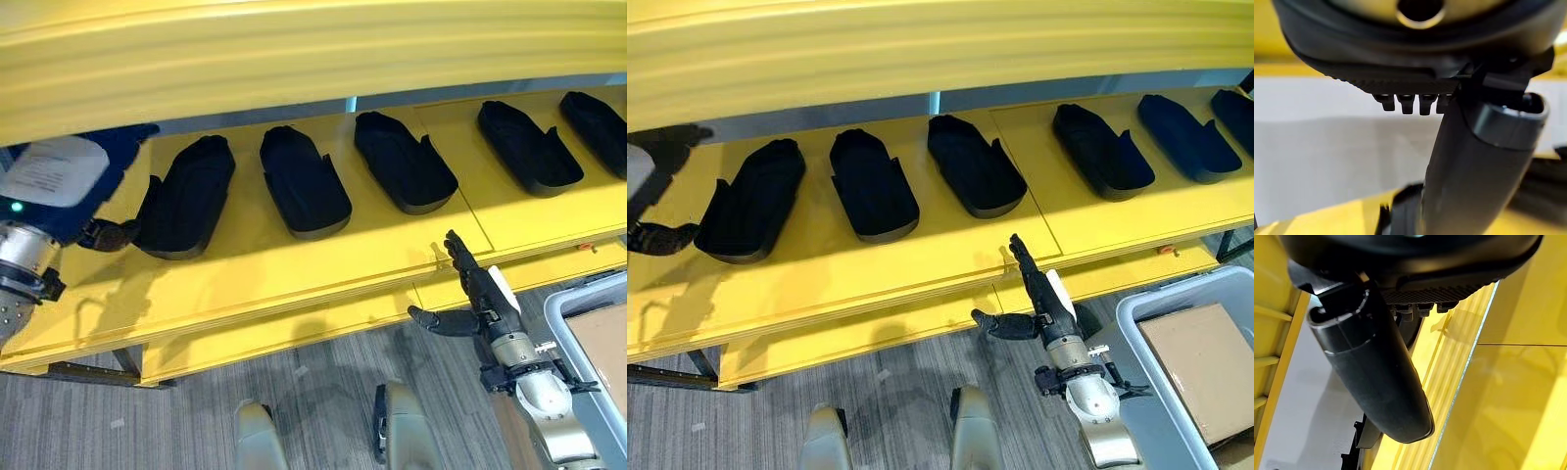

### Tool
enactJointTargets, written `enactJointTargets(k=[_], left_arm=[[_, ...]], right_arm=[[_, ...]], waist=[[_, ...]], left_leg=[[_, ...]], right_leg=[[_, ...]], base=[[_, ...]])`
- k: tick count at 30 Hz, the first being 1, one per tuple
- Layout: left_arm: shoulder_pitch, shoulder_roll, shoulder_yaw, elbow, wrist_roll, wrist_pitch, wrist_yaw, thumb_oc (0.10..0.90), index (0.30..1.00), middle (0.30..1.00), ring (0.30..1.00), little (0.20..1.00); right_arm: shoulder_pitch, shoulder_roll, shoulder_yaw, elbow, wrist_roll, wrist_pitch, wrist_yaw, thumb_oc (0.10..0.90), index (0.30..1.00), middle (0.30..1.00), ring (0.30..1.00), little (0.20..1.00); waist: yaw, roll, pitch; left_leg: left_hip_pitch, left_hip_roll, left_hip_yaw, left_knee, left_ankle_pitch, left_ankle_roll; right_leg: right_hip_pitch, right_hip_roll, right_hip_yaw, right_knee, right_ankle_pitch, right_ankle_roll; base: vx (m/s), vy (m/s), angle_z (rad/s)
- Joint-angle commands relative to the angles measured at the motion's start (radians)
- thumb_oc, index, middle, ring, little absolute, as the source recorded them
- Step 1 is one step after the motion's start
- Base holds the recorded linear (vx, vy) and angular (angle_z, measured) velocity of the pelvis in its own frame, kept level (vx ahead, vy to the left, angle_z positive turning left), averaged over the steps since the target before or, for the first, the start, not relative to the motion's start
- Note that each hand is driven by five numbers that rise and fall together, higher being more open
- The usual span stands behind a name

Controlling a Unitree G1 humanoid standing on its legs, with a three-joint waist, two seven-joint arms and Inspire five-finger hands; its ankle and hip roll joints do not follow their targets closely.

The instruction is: Move parts from the plastic box to the shelf.

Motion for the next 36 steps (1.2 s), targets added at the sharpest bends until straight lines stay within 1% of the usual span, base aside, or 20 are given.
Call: enactJointTargets(k=[1, 2, 3, 5, 6, 7, 8, 9, 11, 14, 16, 21, 23, 30, 36], left_arm=[[-0.024, 0.081, 0.076, -0.015, 0.021, -0.021, 0.068, 0.9, 1.0, 1.0, 1.0, 1.0], [-0.001, 0.097, 0.076, -0.035, 0.041, -0.033, 0.062, 0.9, 1.0, 1.0, 1.0, 1.0], [0.004, 0.1, 0.077, -0.038, 0.05, -0.035, 0.065, 0.9, 1.0, 1.0, 1.0, 1.0], [0.013, 0.104, 0.081, -0.047, 0.062, -0.039, 0.066, 0.9, 1.0, 1.0, 1.0, 1.0], [0.017, 0.121, 0.068, -0.064, 0.083, -0.046, 0.057, 0.9, 1.0, 1.0, 1.0, 1.0], [0.015, 0.121, 0.066, -0.064, 0.083, -0.045, 0.057, 0.9, 1.0, 1.0, 1.0, 1.0], [0.016, 0.142, 0.061, -0.079, 0.099, -0.056, 0.052, 0.9, 1.0, 1.0, 1.0, 1.0], [0.018, 0.145, 0.061, -0.084, 0.1, -0.059, 0.05, 0.9, 1.0, 1.0, 1.0, 1.0], [0.026, 0.146, 0.066, -0.087, 0.096, -0.061, 0.043, 0.9, 1.0, 1.0, 1.0, 1.0], [0.059, 0.144, 0.106, -0.092, 0.085, -0.058, 0.028, 0.9, 1.0, 1.0, 1.0, 1.0], [0.064, 0.141, 0.115, -0.091, 0.083, -0.057, 0.024, 0.9, 1.0, 1.0, 1.0, 1.0], [0.057, 0.113, 0.13, -0.067, 0.076, -0.041, 0.028, 0.9, 1.0, 1.0, 1.0, 1.0], [0.033, 0.088, 0.119, -0.055, 0.08, -0.026, 0.02, 0.9, 1.0, 1.0, 1.0, 1.0], [-0.037, 0.047, 0.067, -0.008, 0.052, -0.017, 0.0, 0.9, 1.0, 1.0, 1.0, 1.0], [-0.059, 0.014, 0.039, 0.036, 0.037, -0.011, -0.019, 0.9, 1.0, 1.0, 1.0, 1.0]], right_arm=[[-0.029, -0.069, -0.051, -0.09, 0.062, -0.142, -0.023, 0.9, 1.0, 1.0, 1.0, 1.0], [-0.024, -0.072, -0.054, -0.09, 0.065, -0.149, -0.027, 0.9, 1.0, 1.0, 1.0, 1.0], [-0.026, -0.072, -0.055, -0.091, 0.067, -0.152, -0.029, 0.9, 1.0, 1.0, 1.0, 1.0], [-0.026, -0.074, -0.054, -0.089, 0.065, -0.154, -0.033, 0.9, 1.0, 1.0, 1.0, 1.0], [-0.027, -0.077, -0.052, -0.089, 0.067, -0.158, -0.038, 0.9, 1.0, 1.0, 1.0, 1.0], [-0.027, -0.076, -0.052, -0.089, 0.067, -0.158, -0.038, 0.9, 1.0, 1.0, 1.0, 1.0], [-0.027, -0.078, -0.053, -0.093, 0.065, -0.162, -0.042, 0.9, 1.0, 1.0, 1.0, 1.0], [-0.027, -0.079, -0.054, -0.094, 0.062, -0.163, -0.043, 0.9, 1.0, 1.0, 1.0, 1.0], [-0.026, -0.079, -0.055, -0.094, 0.059, -0.162, -0.045, 0.9, 1.0, 1.0, 1.0, 1.0], [-0.02, -0.078, -0.061, -0.094, 0.059, -0.159, -0.046, 0.9, 1.0, 1.0, 1.0, 1.0], [-0.02, -0.077, -0.064, -0.094, 0.057, -0.158, -0.047, 0.9, 1.0, 1.0, 1.0, 1.0], [-0.023, -0.071, -0.073, -0.091, 0.057, -0.156, -0.054, 0.9, 1.0, 1.0, 1.0, 1.0], [-0.024, -0.067, -0.076, -0.087, 0.052, -0.147, -0.053, 0.9, 1.0, 1.0, 1.0, 1.0], [-0.016, -0.065, -0.093, -0.089, 0.055, -0.139, -0.048, 0.9, 1.0, 1.0, 1.0, 1.0], [-0.009, -0.059, -0.108, -0.091, 0.055, -0.133, -0.042, 0.9, 1.0, 1.0, 1.0, 1.0]], waist=[[-0.008, 0.02, -0.08], [-0.008, 0.02, -0.08], [-0.008, 0.02, -0.081], [-0.008, 0.019, -0.08], [-0.01, 0.019, -0.078], [-0.01, 0.019, -0.08], [-0.008, 0.02, -0.077], [-0.009, 0.021, -0.079], [-0.006, 0.021, -0.077], [-0.004, 0.021, -0.075], [-0.004, 0.021, -0.074], [-0.005, 0.02, -0.072], [-0.006, 0.017, -0.071], [-0.011, 0.015, -0.068], [-0.014, 0.011, -0.065]], left_leg=[[-0.022, -0.023, 0.012, 0.039, 0.013, 0.092], [-0.023, -0.022, 0.011, 0.04, 0.012, 0.092], [-0.026, -0.023, 0.01, 0.035, 0.019, 0.093], [-0.024, -0.023, 0.011, 0.041, 0.012, 0.093], [-0.024, -0.022, 0.012, 0.042, 0.012, 0.092], [-0.027, -0.022, 0.011, 0.036, 0.019, 0.092], [-0.026, -0.022, 0.011, 0.044, 0.011, 0.092], [-0.029, -0.023, 0.012, 0.04, 0.018, 0.092], [-0.027, -0.023, 0.011, 0.045, 0.011, 0.091], [-0.025, -0.022, 0.011, 0.043, 0.011, 0.091], [-0.025, -0.022, 0.01, 0.044, 0.011, 0.091], [-0.025, -0.023, 0.01, 0.04, 0.014, 0.092], [-0.026, -0.024, 0.01, 0.042, 0.013, 0.091], [-0.035, -0.024, 0.012, 0.05, 0.011, 0.092], [-0.039, -0.023, 0.014, 0.056, 0.009, 0.091]], right_leg=[[0.075, -0.017, 0.045, -0.107, 0.061, 0.023], [0.074, -0.019, 0.044, -0.107, 0.062, 0.024], [0.071, -0.019, 0.043, -0.111, 0.068, 0.023], [0.073, -0.02, 0.045, -0.106, 0.062, 0.024], [0.075, -0.021, 0.045, -0.106, 0.061, 0.025], [0.072, -0.021, 0.044, -0.11, 0.068, 0.024], [0.075, -0.02, 0.045, -0.104, 0.061, 0.025], [0.071, -0.02, 0.044, -0.108, 0.067, 0.025], [0.073, -0.02, 0.045, -0.104, 0.061, 0.025], [0.078, -0.021, 0.045, -0.109, 0.063, 0.026], [0.078, -0.021, 0.046, -0.108, 0.063, 0.025], [0.076, -0.021, 0.048, -0.11, 0.065, 0.025], [0.074, -0.021, 0.049, -0.109, 0.065, 0.024], [0.062, -0.019, 0.052, -0.102, 0.062, 0.022], [0.058, -0.018, 0.052, -0.098, 0.059, 0.021]], base=[[0.0, 0.0, 0.0], [0.0, 0.0, 0.0], [0.0, 0.0, 0.0], [0.0, 0.0, 0.0], [0.0, 0.0, 0.0], [0.0, 0.0, 0.0], [0.0, 0.0, 0.0], [0.0, 0.0, 0.0], [0.0, 0.0, 0.0], [0.0, 0.0, 0.0], [0.0, 0.0, 0.0], [0.0, 0.0, 0.0], [0.0, 0.0, 0.0], [0.0, 0.0, 0.0], [0.0, 0.0, 0.0]])
